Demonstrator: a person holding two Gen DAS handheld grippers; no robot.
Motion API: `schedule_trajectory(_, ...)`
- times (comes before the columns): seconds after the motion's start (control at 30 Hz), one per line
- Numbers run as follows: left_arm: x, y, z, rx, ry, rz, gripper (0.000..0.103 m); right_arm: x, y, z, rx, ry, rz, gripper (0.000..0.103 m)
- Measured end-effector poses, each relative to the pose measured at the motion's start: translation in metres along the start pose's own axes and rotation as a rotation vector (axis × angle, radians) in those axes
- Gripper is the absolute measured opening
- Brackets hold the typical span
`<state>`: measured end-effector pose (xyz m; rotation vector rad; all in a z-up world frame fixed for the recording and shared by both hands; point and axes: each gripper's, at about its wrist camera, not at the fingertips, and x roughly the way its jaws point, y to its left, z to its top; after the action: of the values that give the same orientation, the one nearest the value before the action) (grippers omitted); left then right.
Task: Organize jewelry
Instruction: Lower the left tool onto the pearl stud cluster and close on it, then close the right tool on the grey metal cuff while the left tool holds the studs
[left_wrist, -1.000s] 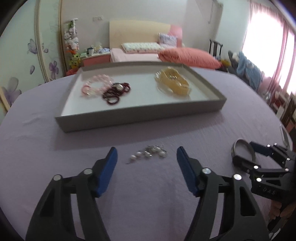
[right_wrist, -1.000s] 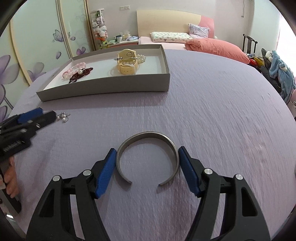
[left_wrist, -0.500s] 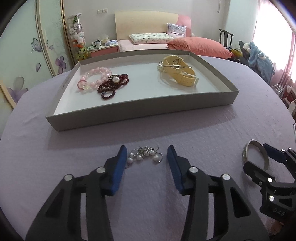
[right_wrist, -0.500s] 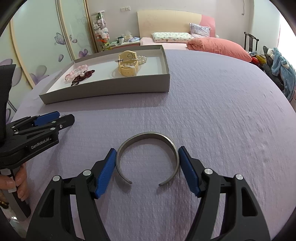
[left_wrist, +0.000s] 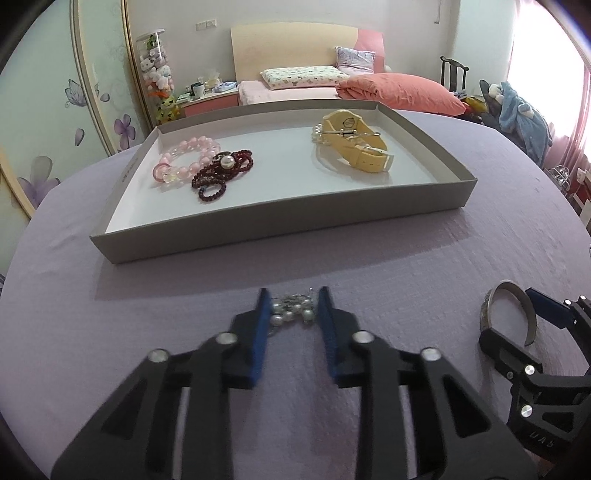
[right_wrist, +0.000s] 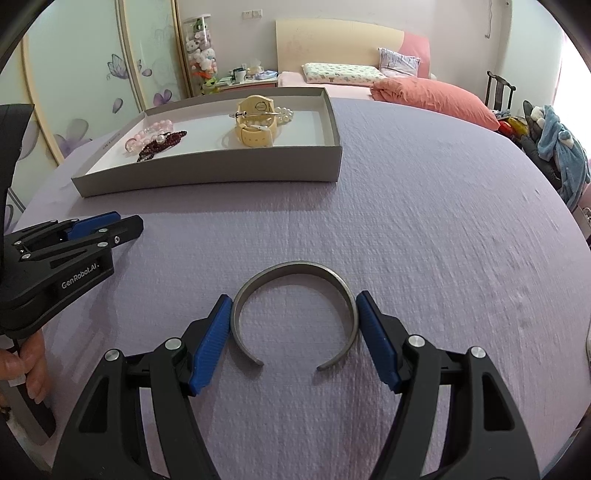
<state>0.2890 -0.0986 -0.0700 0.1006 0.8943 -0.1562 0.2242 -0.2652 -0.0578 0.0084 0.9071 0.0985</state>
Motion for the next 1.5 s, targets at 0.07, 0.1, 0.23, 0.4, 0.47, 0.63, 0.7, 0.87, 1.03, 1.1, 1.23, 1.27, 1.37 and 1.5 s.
schedule_trajectory(0.07,0.0,-0.001,0.0,0.0,-0.001,-0.005,0.016,0.0,0.0,0.0,-0.001,0.0,-0.001,0.069)
schedule_trajectory(0.1,0.0,0.001,0.0,-0.009,-0.003,-0.014,0.016,0.0,0.0,0.0,0.0,0.0,0.0,0.069)
schedule_trajectory(0.23,-0.002,0.011,-0.001,-0.055,-0.008,-0.043,0.015,0.0,0.0,0.0,-0.001,0.0,-0.001,0.068)
schedule_trajectory(0.4,-0.007,0.026,-0.007,-0.103,-0.011,-0.043,0.014,0.0,0.0,0.0,-0.001,0.0,-0.001,0.068)
schedule_trajectory(0.47,-0.011,0.036,-0.011,-0.131,-0.013,-0.041,0.014,0.0,0.0,0.0,-0.001,0.0,-0.001,0.068)
schedule_trajectory(0.63,-0.03,0.064,-0.026,-0.199,-0.045,-0.026,0.014,0.0,0.0,0.0,-0.004,0.0,-0.003,0.068)
schedule_trajectory(0.7,-0.039,0.076,-0.032,-0.225,-0.063,-0.014,0.014,0.0,0.0,0.0,-0.005,0.0,-0.005,0.068)
schedule_trajectory(0.87,-0.053,0.093,-0.043,-0.255,-0.077,-0.004,0.014,0.0,0.001,0.001,-0.011,0.001,-0.01,0.068)
schedule_trajectory(1.03,-0.055,0.095,-0.05,-0.255,-0.069,-0.012,0.014,0.001,0.002,0.002,-0.015,0.001,-0.01,0.069)
schedule_trajectory(1.1,-0.055,0.094,-0.051,-0.254,-0.067,-0.017,0.014,0.001,0.002,0.002,-0.014,-0.001,-0.004,0.068)
schedule_trajectory(1.23,-0.058,0.093,-0.053,-0.252,-0.074,-0.026,0.014,-0.002,-0.003,0.001,0.018,-0.014,0.023,0.067)
schedule_trajectory(1.27,-0.059,0.093,-0.053,-0.25,-0.076,-0.027,0.014,-0.004,-0.005,0.0,0.032,-0.019,0.033,0.067)
schedule_trajectory(1.37,-0.061,0.092,-0.056,-0.249,-0.077,-0.03,0.014,-0.006,-0.005,-0.002,0.039,-0.026,0.039,0.067)
schedule_trajectory(1.5,-0.06,0.09,-0.057,-0.249,-0.071,-0.037,0.014,-0.005,-0.003,-0.002,0.04,-0.02,0.043,0.067)
